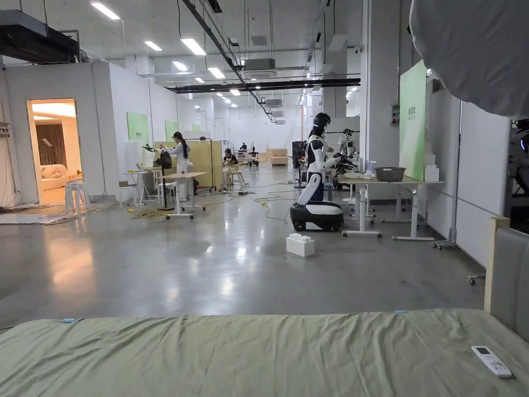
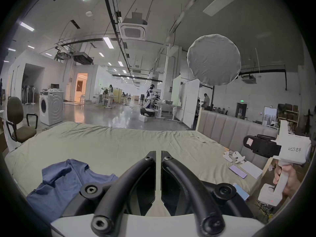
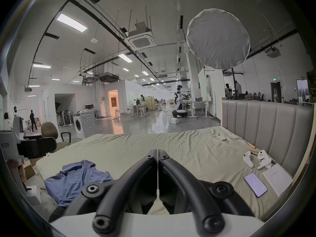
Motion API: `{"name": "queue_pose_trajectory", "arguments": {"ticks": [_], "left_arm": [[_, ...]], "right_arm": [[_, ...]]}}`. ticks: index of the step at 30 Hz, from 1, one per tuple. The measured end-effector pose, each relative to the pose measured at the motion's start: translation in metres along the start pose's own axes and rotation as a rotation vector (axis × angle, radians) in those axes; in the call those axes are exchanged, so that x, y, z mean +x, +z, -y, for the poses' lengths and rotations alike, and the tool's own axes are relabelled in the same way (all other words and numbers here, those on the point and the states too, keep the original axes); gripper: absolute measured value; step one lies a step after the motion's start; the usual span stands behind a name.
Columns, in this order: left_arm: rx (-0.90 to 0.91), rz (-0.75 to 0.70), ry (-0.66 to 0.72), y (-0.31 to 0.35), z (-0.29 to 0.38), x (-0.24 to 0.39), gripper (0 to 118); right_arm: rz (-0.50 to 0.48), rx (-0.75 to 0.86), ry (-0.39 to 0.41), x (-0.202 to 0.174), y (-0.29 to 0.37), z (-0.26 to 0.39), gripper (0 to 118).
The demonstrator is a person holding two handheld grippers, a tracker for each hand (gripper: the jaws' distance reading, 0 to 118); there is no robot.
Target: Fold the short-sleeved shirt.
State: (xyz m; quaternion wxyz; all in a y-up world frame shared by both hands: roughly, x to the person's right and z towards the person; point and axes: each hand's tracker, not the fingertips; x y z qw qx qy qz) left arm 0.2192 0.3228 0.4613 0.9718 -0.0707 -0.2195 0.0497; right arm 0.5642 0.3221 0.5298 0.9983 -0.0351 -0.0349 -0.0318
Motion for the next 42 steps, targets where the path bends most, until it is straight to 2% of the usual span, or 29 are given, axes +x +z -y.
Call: {"name": "queue_pose_trajectory", "arguments": {"ticks": [4, 8, 16, 29, 32, 36, 37, 38, 42], "left_arm": [[-0.002, -0.011, -0.041, -0.001, -0.003, -0.001, 5], [0.003, -0.019, -0.022, 0.000, -0.005, -0.002, 5], [-0.002, -0.021, -0.048, 0.000, -0.006, -0.004, 5], [-0.079, -0.115, -0.014, 0.017, 0.009, -0.062, 6], [-0.105, -0.142, -0.038, 0.014, 0.014, -0.079, 22], [-0.183, -0.145, 0.004, -0.006, 0.021, -0.120, 86], [-0.207, -0.149, 0.018, -0.013, 0.024, -0.133, 95], [-0.254, -0.152, 0.037, -0.020, 0.028, -0.144, 99], [-0.379, -0.215, 0.063, -0.052, 0.051, -0.192, 100]], "right_arm": [[-0.028, 0.002, -0.021, 0.002, 0.001, 0.000, 1], [-0.021, 0.013, 0.009, -0.002, 0.002, -0.002, 1], [-0.025, 0.006, 0.009, -0.002, 0.000, -0.001, 1], [-0.033, -0.056, -0.026, 0.009, -0.002, 0.019, 1], [-0.022, -0.078, -0.025, 0.014, -0.003, 0.023, 1], [-0.023, -0.106, -0.064, 0.017, -0.004, 0.031, 1], [-0.021, -0.121, -0.076, 0.016, -0.006, 0.034, 1], [-0.020, -0.134, -0.085, 0.016, -0.007, 0.037, 1], [-0.024, -0.198, -0.099, 0.012, -0.013, 0.051, 1]]}}
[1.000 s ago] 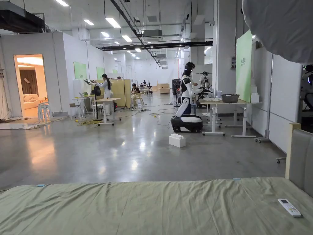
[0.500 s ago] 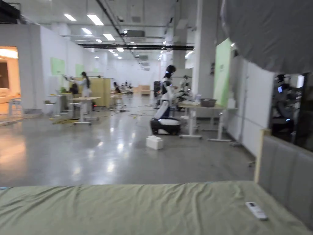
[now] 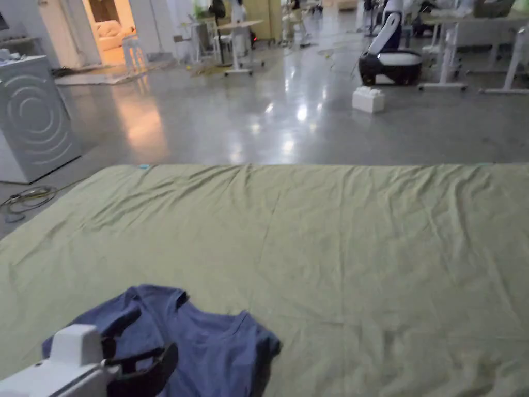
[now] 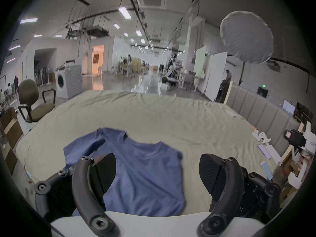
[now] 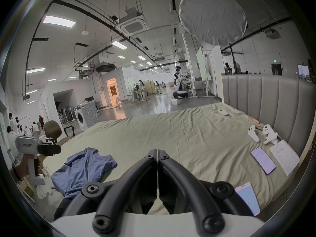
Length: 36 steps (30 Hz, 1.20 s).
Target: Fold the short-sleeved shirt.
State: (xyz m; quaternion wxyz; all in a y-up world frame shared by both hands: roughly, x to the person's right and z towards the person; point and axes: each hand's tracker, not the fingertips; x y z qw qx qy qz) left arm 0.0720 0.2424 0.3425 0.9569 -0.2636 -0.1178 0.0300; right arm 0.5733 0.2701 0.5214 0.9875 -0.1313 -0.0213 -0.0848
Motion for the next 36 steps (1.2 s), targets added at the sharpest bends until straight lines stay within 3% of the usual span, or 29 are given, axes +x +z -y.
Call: {"name": "queue_pose_trajectory", "arguments": {"ticks": [2, 9, 16, 17, 18, 20, 21, 22, 23, 27, 31, 34, 36], "left_arm": [[-0.110, -0.038, 0.002, -0.029, 0.007, -0.024, 100], [-0.381, -0.079, -0.210, -0.127, 0.045, -0.071, 100], [-0.392, -0.058, -0.095, -0.191, 0.040, -0.075, 98], [-0.441, -0.046, -0.085, -0.198, 0.044, -0.074, 95], [-0.493, -0.042, -0.079, -0.205, 0.049, -0.073, 82], [-0.447, -0.061, -0.084, -0.197, 0.045, -0.071, 75], [-0.450, -0.054, -0.075, -0.195, 0.041, -0.072, 51], [-0.447, -0.058, -0.073, -0.192, 0.038, -0.071, 20], [-0.447, -0.104, -0.085, -0.192, 0.040, -0.070, 1], [-0.466, -0.125, 0.055, -0.197, 0.034, -0.068, 1], [-0.248, 0.021, 0.258, -0.165, 0.004, -0.063, 1], [-0.116, 0.125, 0.291, -0.150, -0.027, -0.035, 1], [-0.096, 0.181, 0.199, -0.149, -0.044, 0.002, 1]], "right_arm": [[-0.005, -0.033, 0.001, -0.002, -0.004, 0.006, 1], [-0.003, -0.163, 0.021, -0.005, -0.028, 0.025, 1], [0.016, -0.249, 0.047, -0.006, -0.038, 0.038, 1], [0.021, -0.256, 0.048, -0.006, -0.039, 0.039, 1], [0.025, -0.265, 0.048, -0.006, -0.039, 0.041, 1], [0.030, -0.283, 0.044, -0.005, -0.041, 0.044, 1], [0.032, -0.283, 0.038, -0.004, -0.040, 0.046, 1], [0.031, -0.284, 0.026, -0.003, -0.040, 0.048, 1], [0.026, -0.289, 0.011, -0.002, -0.040, 0.049, 1], [0.008, -0.288, -0.004, 0.002, -0.031, 0.048, 1], [0.005, -0.280, -0.014, 0.012, -0.014, 0.044, 1], [-0.009, -0.301, -0.048, 0.016, -0.002, 0.042, 1], [-0.001, -0.283, -0.037, 0.017, 0.007, 0.041, 1]]}}
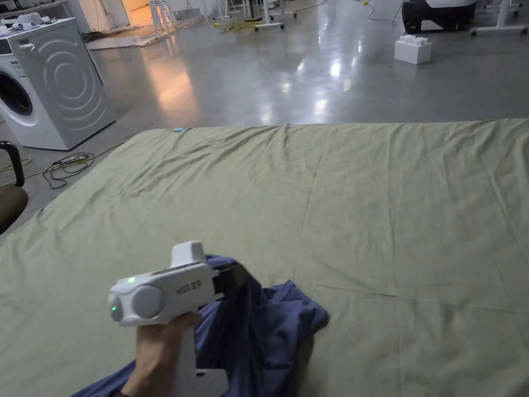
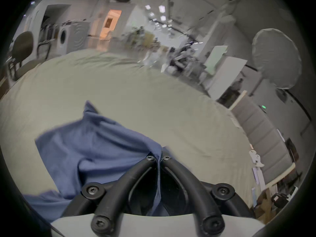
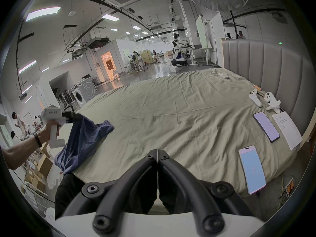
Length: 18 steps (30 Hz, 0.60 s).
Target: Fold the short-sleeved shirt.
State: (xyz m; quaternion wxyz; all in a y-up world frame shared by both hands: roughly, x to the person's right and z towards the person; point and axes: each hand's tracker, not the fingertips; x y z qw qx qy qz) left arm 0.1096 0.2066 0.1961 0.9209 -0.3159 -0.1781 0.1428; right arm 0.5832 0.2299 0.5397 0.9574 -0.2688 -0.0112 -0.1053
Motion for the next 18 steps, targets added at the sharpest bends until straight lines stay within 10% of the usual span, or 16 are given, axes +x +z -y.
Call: {"name": "queue_pose_trajectory", "arguments": {"ticks": [8, 18], "left_arm": [[-0.113, 0.419, -0.238, -0.070, 0.032, 0.200, 1], [-0.506, 0.741, -0.758, -0.086, 0.235, 0.379, 1]], "right_arm": [[0.079, 0.061, -0.049, 0.007, 0.034, 0.007, 1], [0.207, 0.049, -0.100, 0.031, 0.068, 0.030, 1]]}}
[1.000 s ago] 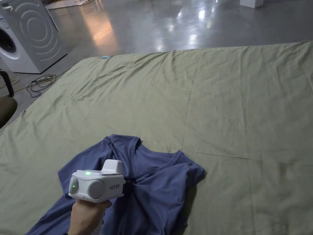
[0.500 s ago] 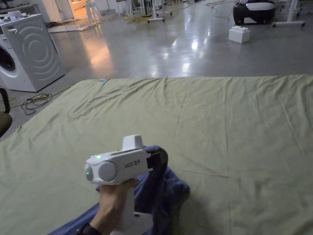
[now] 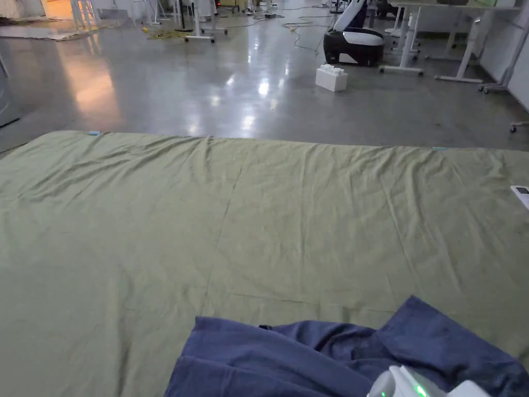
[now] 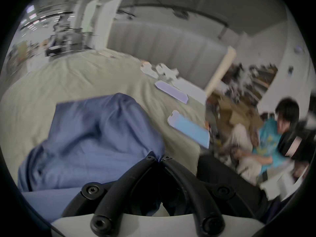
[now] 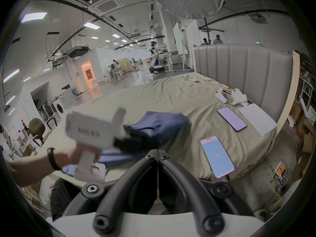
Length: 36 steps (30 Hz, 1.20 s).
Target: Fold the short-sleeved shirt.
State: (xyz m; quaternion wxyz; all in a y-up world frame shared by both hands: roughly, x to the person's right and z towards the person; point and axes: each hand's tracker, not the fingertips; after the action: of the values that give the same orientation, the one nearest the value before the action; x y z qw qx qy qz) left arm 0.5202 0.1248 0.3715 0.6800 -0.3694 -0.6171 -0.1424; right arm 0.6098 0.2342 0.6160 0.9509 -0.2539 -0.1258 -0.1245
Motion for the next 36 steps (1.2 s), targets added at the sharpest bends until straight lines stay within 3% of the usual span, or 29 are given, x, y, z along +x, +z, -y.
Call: {"name": "queue_pose_trajectory", "arguments": {"ticks": [4, 5, 7, 8, 9, 11, 14, 16, 19, 24, 26, 28, 30, 33, 36], "left_arm": [[-0.065, -0.075, 0.016, -0.019, 0.033, 0.002, 5], [-0.042, -0.074, 0.047, -0.019, 0.038, -0.001, 15], [0.042, 0.000, 0.141, 0.007, 0.036, -0.010, 48], [0.034, -0.037, 0.165, 0.022, 0.030, -0.009, 66], [0.058, -0.079, 0.165, 0.045, 0.027, -0.009, 76], [0.203, -0.174, 0.129, 0.095, 0.023, -0.008, 75], [0.370, -0.378, 0.184, 0.183, 0.022, 0.001, 76], [0.559, -0.579, 0.153, 0.247, 0.026, 0.026, 76], [0.592, -0.790, 0.092, 0.313, 0.033, 0.059, 76], [0.742, -1.097, 0.128, 0.361, 0.072, 0.097, 75], [0.746, -1.159, 0.177, 0.370, 0.085, 0.107, 72], [0.722, -1.199, 0.180, 0.375, 0.098, 0.113, 51], [0.703, -1.169, 0.199, 0.379, 0.107, 0.118, 7], [0.713, -1.100, 0.245, 0.380, 0.122, 0.127, 0], [0.731, -1.117, 0.310, 0.382, 0.130, 0.134, 0]], "right_arm": [[-0.013, -0.028, -0.037, 0.008, -0.007, 0.011, 1], [-0.020, -0.028, -0.049, 0.009, -0.009, 0.013, 1], [-0.043, -0.019, -0.045, 0.008, -0.018, 0.014, 1], [-0.050, -0.012, -0.031, 0.006, -0.021, 0.011, 1], [-0.058, 0.000, -0.014, 0.003, -0.024, 0.006, 1], [-0.111, 0.047, 0.012, -0.001, -0.030, -0.007, 1], [-0.163, 0.138, 0.059, -0.010, -0.036, -0.029, 1], [-0.184, 0.215, 0.096, -0.018, -0.037, -0.042, 1], [-0.185, 0.312, 0.109, -0.028, -0.032, -0.054, 1], [-0.171, 0.370, 0.130, -0.039, -0.018, -0.061, 1], [-0.173, 0.376, 0.132, -0.040, -0.012, -0.062, 1], [-0.184, 0.366, 0.125, -0.040, -0.002, -0.065, 1], [-0.191, 0.362, 0.110, -0.041, 0.007, -0.065, 1], [-0.193, 0.388, 0.159, -0.046, 0.014, -0.063, 1], [-0.171, 0.386, 0.190, -0.051, 0.014, -0.059, 1]]}}
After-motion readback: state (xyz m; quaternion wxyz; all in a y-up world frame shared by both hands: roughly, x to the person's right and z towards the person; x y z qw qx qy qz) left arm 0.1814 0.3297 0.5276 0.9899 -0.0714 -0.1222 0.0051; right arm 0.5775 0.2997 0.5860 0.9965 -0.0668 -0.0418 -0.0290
